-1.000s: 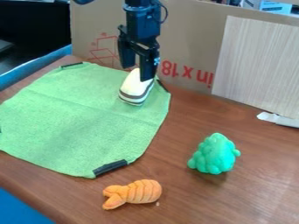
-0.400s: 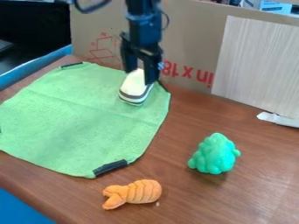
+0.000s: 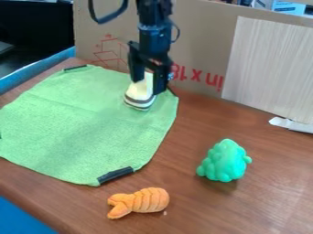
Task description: Move the white object from top right of the cloth to top right of the table
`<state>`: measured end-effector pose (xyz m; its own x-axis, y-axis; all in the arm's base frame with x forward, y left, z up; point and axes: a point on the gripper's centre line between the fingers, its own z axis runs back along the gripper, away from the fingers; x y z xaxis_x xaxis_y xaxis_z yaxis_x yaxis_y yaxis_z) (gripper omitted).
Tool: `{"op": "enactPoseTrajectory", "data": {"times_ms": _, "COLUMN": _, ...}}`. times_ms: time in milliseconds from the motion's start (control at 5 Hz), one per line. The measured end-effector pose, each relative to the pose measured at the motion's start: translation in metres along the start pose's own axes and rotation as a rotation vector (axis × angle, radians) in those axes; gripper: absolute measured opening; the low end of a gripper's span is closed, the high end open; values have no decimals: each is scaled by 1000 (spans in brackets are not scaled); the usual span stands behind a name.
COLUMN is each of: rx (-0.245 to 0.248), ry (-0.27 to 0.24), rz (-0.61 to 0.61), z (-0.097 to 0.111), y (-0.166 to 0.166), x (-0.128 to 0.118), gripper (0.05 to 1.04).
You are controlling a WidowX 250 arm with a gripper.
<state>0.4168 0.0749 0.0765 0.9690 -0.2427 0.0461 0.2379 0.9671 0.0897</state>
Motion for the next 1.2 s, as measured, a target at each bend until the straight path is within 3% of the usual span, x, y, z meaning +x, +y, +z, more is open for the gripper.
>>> {"op": "enactPoseTrajectory", "data": {"times_ms": 400, "rx": 77, "ry": 9, "rz": 29, "z": 1, "y": 14, "x": -2, "gripper": 1000}}
{"op": "enactPoseTrajectory", "data": {"times_ms": 600, "rx": 82, "ry": 22, "rz": 53, "z": -3, "y": 21, "x": -5, "gripper": 967}}
{"op": "enactPoseTrajectory", "data": {"times_ms": 1000, "rx": 86, "ry": 37, "rz": 64, "z": -7, "y": 25, "x": -5, "gripper": 528}}
{"op": "enactPoseTrajectory", "data": {"times_ms": 1200, "rx": 89, "ry": 41, "rz": 62, "z": -8, "y": 26, "x": -5, "gripper": 409}}
